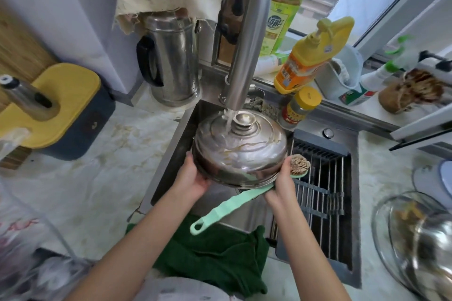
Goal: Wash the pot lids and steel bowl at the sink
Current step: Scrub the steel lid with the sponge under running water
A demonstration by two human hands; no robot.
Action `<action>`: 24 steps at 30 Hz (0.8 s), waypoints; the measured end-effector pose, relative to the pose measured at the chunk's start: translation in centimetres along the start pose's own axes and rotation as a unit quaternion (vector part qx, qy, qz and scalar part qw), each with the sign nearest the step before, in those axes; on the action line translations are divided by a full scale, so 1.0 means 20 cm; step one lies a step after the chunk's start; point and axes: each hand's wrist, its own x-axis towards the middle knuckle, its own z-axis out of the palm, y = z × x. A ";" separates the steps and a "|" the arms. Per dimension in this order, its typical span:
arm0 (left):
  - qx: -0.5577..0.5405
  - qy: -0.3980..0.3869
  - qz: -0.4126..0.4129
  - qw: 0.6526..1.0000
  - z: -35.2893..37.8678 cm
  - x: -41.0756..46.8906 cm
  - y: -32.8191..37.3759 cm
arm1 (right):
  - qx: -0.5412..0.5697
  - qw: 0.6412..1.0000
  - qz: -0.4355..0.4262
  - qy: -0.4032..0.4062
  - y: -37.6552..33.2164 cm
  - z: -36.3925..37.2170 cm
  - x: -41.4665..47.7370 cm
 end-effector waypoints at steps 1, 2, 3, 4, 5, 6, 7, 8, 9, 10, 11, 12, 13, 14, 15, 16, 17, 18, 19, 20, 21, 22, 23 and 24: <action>-0.001 0.010 0.018 1.000 0.03 0.01 0.01 | -0.041 0.999 -0.011 -0.004 -0.01 -0.02 0.00; 0.001 0.022 0.038 0.999 0.04 0.02 0.02 | -0.105 0.994 -0.030 0.001 -0.02 -0.05 -0.01; 0.008 0.038 0.065 0.997 0.05 0.04 0.03 | -0.191 0.979 -0.061 0.022 -0.04 -0.07 -0.01; 0.022 0.057 0.099 0.993 0.06 0.05 0.05 | -0.296 0.948 -0.102 0.057 -0.06 -0.10 -0.02; 0.041 0.075 0.138 0.987 0.07 0.05 0.07 | -0.399 0.901 -0.143 0.090 -0.09 -0.13 -0.03; 0.071 0.087 0.181 0.977 0.08 0.05 0.09 | -0.477 0.851 -0.187 0.117 -0.11 -0.15 -0.03; 0.106 0.093 0.223 0.965 0.10 0.03 0.11 | -0.520 0.814 -0.227 0.128 -0.14 -0.15 -0.05; 0.141 0.096 0.257 0.951 0.12 0.01 0.12 | -0.536 0.798 -0.250 0.118 -0.18 -0.14 -0.09; 0.171 0.092 0.283 0.939 0.13 0.01 0.13 | -0.541 0.794 -0.263 0.085 -0.20 -0.11 -0.13; 0.190 0.084 0.295 0.933 0.14 0.00 0.13 | -0.548 0.789 -0.275 0.038 -0.23 -0.08 -0.18; 0.204 0.076 0.295 0.930 0.14 0.01 0.12 | -0.559 0.778 -0.288 -0.013 -0.24 -0.03 -0.24; 0.211 0.068 0.281 0.934 0.14 0.01 0.12 | -0.573 0.759 -0.303 -0.065 -0.24 0.02 -0.29; 0.213 0.063 0.262 0.939 0.14 0.02 0.11 | -0.597 0.727 -0.324 -0.101 -0.21 0.07 -0.32; 0.211 0.058 0.246 0.944 0.15 0.01 0.10 | -0.626 0.686 -0.354 -0.110 -0.19 0.12 -0.32; 0.205 0.053 0.236 0.948 0.16 0.01 0.09 | -0.657 0.638 -0.390 -0.100 -0.16 0.18 -0.30; 0.201 0.048 0.230 0.951 0.17 0.01 0.08 | -0.682 0.596 -0.417 -0.078 -0.12 0.24 -0.26; 0.196 0.047 0.225 0.953 0.18 0.01 0.07 | -0.697 0.570 -0.431 -0.053 -0.10 0.29 -0.24; 0.192 0.051 0.218 0.955 0.18 0.01 0.07 | -0.706 0.564 -0.427 -0.043 -0.07 0.32 -0.22; 0.184 0.059 0.212 0.958 0.17 0.01 0.08 | -0.716 0.565 -0.406 -0.055 -0.06 0.32 -0.22; 0.176 0.074 0.210 0.959 0.16 0.02 0.10 | -0.729 0.560 -0.386 -0.079 -0.04 0.29 -0.24; 0.170 0.087 0.211 0.959 0.15 0.02 0.13 | -0.750 0.537 -0.372 -0.106 -0.02 0.24 -0.28; 0.169 0.095 0.212 0.958 0.14 0.02 0.15 | -0.769 0.512 -0.359 -0.131 0.00 0.19 -0.33; 0.171 0.094 0.212 0.958 0.13 0.02 0.15 | -0.780 0.498 -0.352 -0.140 0.01 0.17 -0.36; 0.180 0.086 0.211 0.957 0.13 0.01 0.14 | -0.776 0.506 -0.355 -0.126 0.01 0.18 -0.35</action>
